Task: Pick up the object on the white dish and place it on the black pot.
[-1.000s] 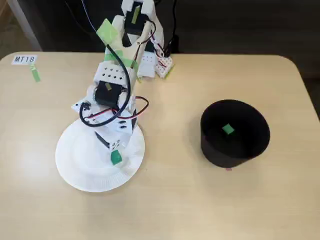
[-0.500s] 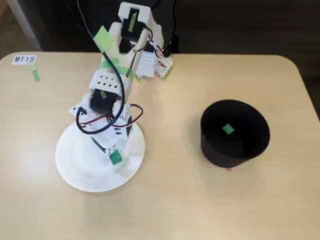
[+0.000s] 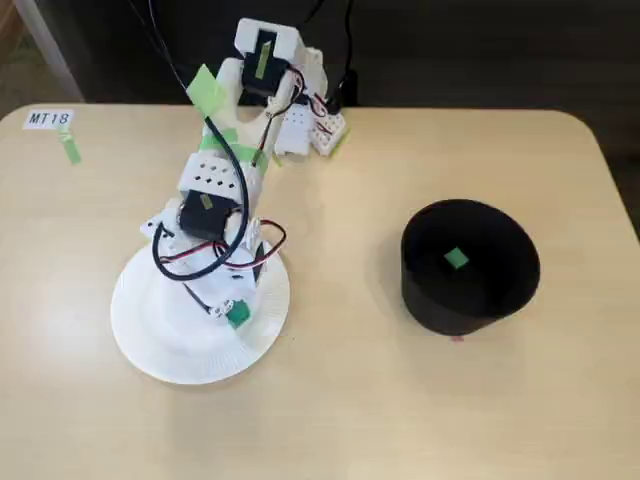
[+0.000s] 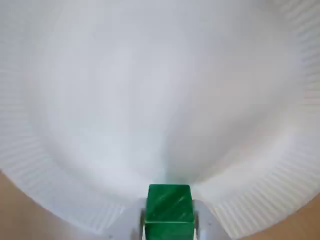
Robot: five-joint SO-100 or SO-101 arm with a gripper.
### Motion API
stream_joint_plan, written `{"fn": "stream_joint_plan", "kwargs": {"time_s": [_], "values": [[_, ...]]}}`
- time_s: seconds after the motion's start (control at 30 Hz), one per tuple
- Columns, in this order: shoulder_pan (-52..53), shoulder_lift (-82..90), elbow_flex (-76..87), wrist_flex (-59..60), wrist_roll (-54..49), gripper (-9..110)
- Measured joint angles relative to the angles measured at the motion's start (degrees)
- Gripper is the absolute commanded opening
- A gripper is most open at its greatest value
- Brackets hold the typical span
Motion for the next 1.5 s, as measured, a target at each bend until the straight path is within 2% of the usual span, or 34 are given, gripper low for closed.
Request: {"fn": "stream_joint_plan", "kwargs": {"time_s": [0.23,0.4,0.53,0.77,1.07,1.3,1.5], "values": [[-0.4,9.1,-13.1,4.7,-10.2,0],[-4.9,20.9,-17.6,5.0,-19.7,0],[-11.9,28.7,-18.0,5.7,-26.6,0],[-31.3,36.8,-18.0,12.0,-37.0,0],[-51.5,33.9,-14.9,16.2,-38.4,0],[-55.4,22.4,-14.9,14.6,-38.1,0],[-54.5,13.4,-14.8,13.4,-38.1,0]]}}
